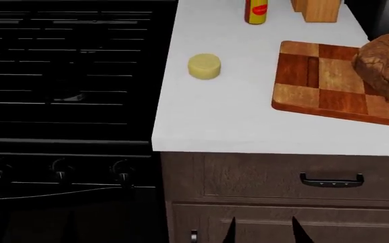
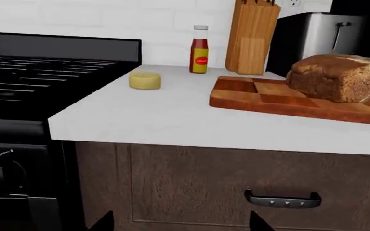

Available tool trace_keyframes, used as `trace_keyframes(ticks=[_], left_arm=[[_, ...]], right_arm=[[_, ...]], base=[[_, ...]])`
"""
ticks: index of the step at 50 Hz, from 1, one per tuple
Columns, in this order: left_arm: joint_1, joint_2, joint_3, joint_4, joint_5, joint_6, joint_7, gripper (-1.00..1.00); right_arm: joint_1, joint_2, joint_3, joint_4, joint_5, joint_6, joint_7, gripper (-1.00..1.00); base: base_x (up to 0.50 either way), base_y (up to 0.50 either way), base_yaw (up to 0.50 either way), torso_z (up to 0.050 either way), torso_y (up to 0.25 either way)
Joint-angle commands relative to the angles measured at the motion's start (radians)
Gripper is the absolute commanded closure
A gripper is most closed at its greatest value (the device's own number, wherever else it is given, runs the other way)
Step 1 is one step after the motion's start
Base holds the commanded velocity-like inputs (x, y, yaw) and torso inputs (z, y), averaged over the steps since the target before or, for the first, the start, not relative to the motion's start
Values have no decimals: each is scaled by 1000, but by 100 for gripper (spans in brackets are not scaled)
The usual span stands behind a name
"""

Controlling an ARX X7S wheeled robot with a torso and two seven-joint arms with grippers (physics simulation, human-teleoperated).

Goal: Pick up the wedge of cheese and place it on the slice of bread to prepare a simple cheese on bread dish.

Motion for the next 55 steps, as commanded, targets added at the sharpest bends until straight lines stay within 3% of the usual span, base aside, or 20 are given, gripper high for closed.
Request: trace_keyframes(ticks=[1, 8, 11, 12, 16, 19, 21, 22, 23, 30, 32, 35, 55], left_arm=[[-128, -56, -10, 250, -73, -323, -19, -100], [-355, -83, -22, 440, -176, -715, -60, -100], [-442, -88, -24, 500, -203, -825, -76, -100], [-498, -63, -75, 511, -276, -930, -68, -100], [-622, -67, -90, 541, -294, -1043, -101, -100], [-568, -86, -76, 556, -264, -963, -98, -100], [-415, -107, -27, 491, -194, -752, -64, -100], [-265, -92, -27, 383, -194, -602, 5, -100], [-262, -93, -26, 377, -192, -563, 7, -100], [-262, -95, -24, 376, -195, -562, 4, -100], [-267, -85, -6, 354, -137, -535, -41, -100], [-259, -76, -51, 355, -198, -540, -20, -100], [-257, -78, -44, 330, -192, -508, -31, -100]], right_arm=[[99, 57, 21, -279, 58, 335, 11, -100], [294, 86, 72, -498, 161, 703, 12, -100], [360, 93, 96, -536, 195, 785, 6, -100], [395, 111, 78, -551, 191, 817, 5, -100], [520, 127, 82, -560, 209, 932, 6, -100], [511, 122, 110, -560, 214, 902, 1, -100], [391, 115, 81, -502, 176, 737, -8, -100], [267, 151, -25, -416, 63, 587, 13, -100], [264, 151, -27, -410, 61, 540, 13, -100], [264, 153, -28, -409, 63, 539, 15, -100], [279, 137, 1, -420, 100, 529, 1, -100], [324, 147, -22, -436, 96, 586, 1, -100], [361, 152, -20, -459, 109, 609, 5, -100]], base=[[0, 0, 0, 50, 0], [0, 0, 0, 50, 0], [0, 0, 0, 50, 0], [0, 0, 0, 50, 0], [0, 0, 0, 50, 0], [0, 0, 0, 50, 0], [0, 0, 0, 50, 0], [0, 0, 0, 50, 0], [0, 0, 0, 50, 0], [0, 0, 0, 50, 0], [0, 0, 0, 49, 0], [0, 0, 0, 2, 0], [324, -112, 0, 0, 0]])
